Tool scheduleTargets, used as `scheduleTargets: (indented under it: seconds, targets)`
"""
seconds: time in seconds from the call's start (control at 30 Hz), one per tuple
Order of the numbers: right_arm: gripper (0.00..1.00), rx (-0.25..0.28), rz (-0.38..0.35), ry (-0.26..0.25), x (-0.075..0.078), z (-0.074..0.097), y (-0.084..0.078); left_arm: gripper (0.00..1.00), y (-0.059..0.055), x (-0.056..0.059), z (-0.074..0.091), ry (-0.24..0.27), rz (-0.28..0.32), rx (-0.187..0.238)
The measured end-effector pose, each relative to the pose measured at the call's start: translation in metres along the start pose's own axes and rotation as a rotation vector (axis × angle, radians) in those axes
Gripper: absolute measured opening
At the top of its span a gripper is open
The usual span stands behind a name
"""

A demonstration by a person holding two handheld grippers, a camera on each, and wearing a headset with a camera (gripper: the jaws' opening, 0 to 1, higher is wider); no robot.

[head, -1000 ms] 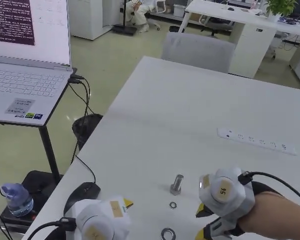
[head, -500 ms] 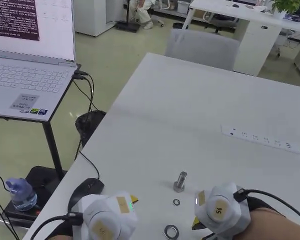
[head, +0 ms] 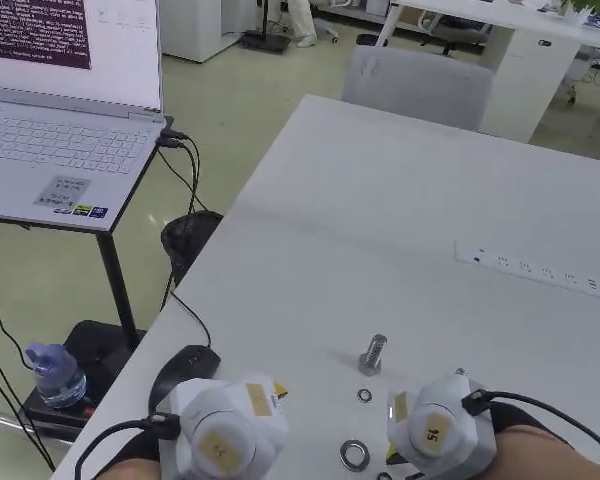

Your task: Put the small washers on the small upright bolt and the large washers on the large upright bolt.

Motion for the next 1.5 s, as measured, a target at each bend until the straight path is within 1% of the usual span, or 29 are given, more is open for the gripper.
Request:
scheduleTargets:
  seconds: [0.27,0.4,0.63,0.7,0.8,0.93,1.0,1.2,1.3,1.5]
  targets:
    - [0.24,0.005,-0.008,-0.002,-0.0011,-0.001,0.0011,0.92,-0.0001,0.0004,0.0006,-0.004,0.001,0.003]
    - [0.23,0.002,-0.007,-0.01,0.0007,-0.0013,0.0017,0.92,-0.0001,-0.0001,0.0004,-0.004,0.0,0.004]
    - [0.2,0.016,-0.012,-0.018,-0.0003,-0.0017,0.0024,0.91,0.0004,-0.0007,-0.0004,-0.004,0.004,0.006]
    - [0.17,0.015,-0.01,-0.02,-0.0009,-0.0019,0.003,0.91,0.0003,-0.0012,-0.0005,-0.004,0.004,0.005]
    - [0.15,0.003,0.002,-0.029,-0.0001,-0.0025,0.0039,0.9,-0.0003,-0.0018,-0.0006,-0.004,0.005,0.004]
    - [0.15,-0.023,0.029,-0.031,0.0004,-0.0028,0.0032,0.89,-0.0008,-0.0024,-0.0007,-0.004,0.006,0.002]
    - [0.15,-0.026,0.035,-0.03,0.0005,-0.0031,0.0032,0.89,-0.0012,-0.0024,-0.0008,-0.005,0.007,0.001]
    - [0.15,-0.026,0.056,-0.015,0.0009,-0.0036,0.0021,0.87,-0.0039,-0.0013,-0.0012,-0.009,0.011,-0.007]
    - [0.16,-0.033,0.084,-0.009,-0.0004,-0.0033,0.0017,0.87,-0.0047,-0.0005,-0.0005,-0.009,0.015,-0.008]
    - [0.17,-0.043,0.096,0.009,-0.0004,-0.0035,0.0008,0.85,-0.006,0.0006,0.0004,-0.008,0.018,-0.01]
Point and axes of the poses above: the centre of the closed fingertips' face, and the gripper's own axes: z roughly backward along the fingers, x roughly to its right, y roughly out of its top, the point moved 1 cm from there along z, roughly backward along the fingers, and after that the axes turned 14 degrees about -z, right-handed, at the moved point
